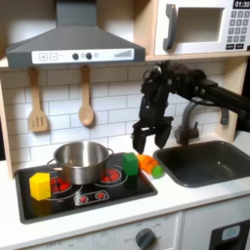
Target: Reach green block
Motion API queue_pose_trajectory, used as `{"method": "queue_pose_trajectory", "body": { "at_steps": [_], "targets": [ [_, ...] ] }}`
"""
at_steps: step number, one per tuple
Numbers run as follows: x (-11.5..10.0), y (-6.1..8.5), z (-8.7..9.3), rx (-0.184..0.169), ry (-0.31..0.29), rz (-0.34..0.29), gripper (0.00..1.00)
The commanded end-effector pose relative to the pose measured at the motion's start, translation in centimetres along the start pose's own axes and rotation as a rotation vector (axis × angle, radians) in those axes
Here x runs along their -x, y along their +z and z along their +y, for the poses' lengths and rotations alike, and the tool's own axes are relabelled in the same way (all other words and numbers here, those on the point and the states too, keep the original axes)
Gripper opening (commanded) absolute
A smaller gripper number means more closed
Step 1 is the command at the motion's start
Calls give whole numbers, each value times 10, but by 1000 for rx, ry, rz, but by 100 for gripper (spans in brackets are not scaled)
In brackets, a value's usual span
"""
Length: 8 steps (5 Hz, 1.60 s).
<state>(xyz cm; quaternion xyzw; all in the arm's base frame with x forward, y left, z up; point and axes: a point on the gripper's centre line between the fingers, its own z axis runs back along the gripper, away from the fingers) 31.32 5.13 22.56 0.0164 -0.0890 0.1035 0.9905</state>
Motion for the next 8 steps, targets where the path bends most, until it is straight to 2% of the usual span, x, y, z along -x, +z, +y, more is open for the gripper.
{"method": "queue_pose_trajectory", "body": {
  "at_steps": [1, 3, 5, 8],
  "targets": [
    [-17, -4, 8, 0, -2, -12, 100],
    [-30, -13, 16, -10, -22, -6, 100],
    [-34, -26, 12, -2, -57, 18, 100],
    [-44, -42, 12, -2, -53, 33, 100]
  ]
}}
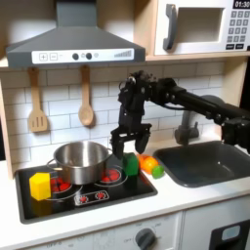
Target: Reach green block
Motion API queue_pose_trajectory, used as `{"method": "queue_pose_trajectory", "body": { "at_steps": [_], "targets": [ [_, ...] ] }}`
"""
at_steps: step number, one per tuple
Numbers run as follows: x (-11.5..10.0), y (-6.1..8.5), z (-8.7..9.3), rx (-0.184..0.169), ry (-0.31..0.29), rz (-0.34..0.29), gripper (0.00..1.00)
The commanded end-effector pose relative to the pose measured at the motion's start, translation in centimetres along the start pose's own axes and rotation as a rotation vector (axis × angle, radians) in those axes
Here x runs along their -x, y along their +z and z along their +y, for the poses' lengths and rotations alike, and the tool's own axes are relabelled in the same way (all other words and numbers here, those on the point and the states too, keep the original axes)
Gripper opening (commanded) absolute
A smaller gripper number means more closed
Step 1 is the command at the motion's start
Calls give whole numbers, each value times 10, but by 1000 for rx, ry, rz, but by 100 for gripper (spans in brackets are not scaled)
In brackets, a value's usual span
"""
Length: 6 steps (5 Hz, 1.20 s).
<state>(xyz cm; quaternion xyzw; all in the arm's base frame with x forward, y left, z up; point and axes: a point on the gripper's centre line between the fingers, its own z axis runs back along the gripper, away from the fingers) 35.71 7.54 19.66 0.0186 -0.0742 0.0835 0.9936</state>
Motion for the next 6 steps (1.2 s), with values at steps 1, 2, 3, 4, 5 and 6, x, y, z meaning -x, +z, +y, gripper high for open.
{"method": "queue_pose_trajectory", "body": {
  "at_steps": [1, 2, 3, 4, 5, 6],
  "targets": [
    [-3, -9, -6, 8, -50, 10, 100],
    [-2, -10, -14, 15, -77, 12, 100],
    [-3, -10, -14, 12, -72, 10, 100],
    [-5, -13, -16, 15, -80, 12, 100],
    [-6, -22, -14, 9, -70, 33, 100],
    [-6, -27, -14, 16, -70, 41, 100]
  ]
}}
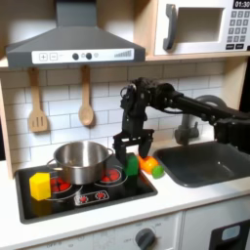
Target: Reach green block
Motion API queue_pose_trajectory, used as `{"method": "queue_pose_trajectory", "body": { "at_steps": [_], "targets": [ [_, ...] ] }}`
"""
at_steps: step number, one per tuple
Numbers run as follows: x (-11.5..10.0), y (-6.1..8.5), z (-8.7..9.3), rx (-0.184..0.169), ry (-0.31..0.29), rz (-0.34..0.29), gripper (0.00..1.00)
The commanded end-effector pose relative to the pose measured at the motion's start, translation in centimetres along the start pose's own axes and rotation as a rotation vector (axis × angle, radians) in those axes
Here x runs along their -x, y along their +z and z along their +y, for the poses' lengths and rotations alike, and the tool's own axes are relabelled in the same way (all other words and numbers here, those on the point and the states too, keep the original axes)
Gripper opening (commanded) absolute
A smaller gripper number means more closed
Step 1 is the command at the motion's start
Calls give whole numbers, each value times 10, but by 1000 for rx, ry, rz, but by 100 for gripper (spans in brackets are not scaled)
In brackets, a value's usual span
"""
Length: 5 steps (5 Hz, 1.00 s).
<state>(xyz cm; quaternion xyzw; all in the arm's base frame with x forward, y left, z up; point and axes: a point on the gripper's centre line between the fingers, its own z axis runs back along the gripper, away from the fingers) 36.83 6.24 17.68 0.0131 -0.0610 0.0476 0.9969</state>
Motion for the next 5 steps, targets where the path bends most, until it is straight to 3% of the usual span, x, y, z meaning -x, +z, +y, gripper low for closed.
{"method": "queue_pose_trajectory", "body": {
  "at_steps": [1, 5],
  "targets": [
    [1, -14, -2, 3, -10, 35, 100],
    [-2, -31, 0, 12, -17, 62, 100]
  ]
}}
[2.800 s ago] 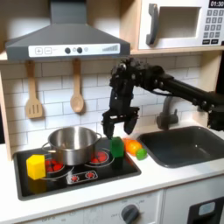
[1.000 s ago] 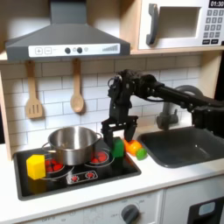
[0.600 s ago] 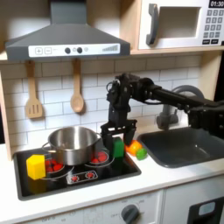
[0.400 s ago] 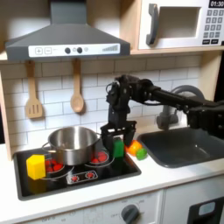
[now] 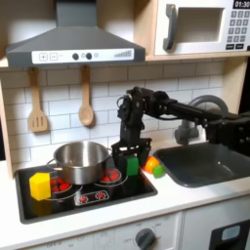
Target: Reach green block
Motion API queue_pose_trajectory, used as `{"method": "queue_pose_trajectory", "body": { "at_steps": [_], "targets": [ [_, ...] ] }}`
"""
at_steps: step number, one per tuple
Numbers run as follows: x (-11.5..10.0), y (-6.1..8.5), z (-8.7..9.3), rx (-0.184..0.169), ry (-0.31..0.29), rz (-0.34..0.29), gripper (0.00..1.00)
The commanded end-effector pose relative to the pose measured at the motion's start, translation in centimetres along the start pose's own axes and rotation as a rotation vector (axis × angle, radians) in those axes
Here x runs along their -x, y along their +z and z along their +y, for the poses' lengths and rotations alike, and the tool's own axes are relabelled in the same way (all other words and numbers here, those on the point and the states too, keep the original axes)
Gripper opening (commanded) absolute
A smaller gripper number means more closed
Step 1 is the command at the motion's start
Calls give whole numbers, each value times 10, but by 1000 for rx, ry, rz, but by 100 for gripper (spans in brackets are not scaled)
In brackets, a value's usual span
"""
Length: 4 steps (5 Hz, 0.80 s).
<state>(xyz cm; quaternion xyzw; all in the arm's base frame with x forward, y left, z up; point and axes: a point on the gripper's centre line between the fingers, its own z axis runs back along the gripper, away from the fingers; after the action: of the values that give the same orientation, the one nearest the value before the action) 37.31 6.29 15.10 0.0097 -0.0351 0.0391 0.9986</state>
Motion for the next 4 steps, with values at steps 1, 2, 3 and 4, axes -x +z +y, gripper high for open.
{"method": "queue_pose_trajectory", "body": {
  "at_steps": [1, 2, 3, 4],
  "targets": [
    [2, -13, -2, 9, -14, 36, 100],
    [2, -19, -3, 1, -24, 52, 100],
    [3, -19, 0, 2, -12, 51, 100],
    [2, -16, 0, 4, -10, 40, 100]
  ]
}}
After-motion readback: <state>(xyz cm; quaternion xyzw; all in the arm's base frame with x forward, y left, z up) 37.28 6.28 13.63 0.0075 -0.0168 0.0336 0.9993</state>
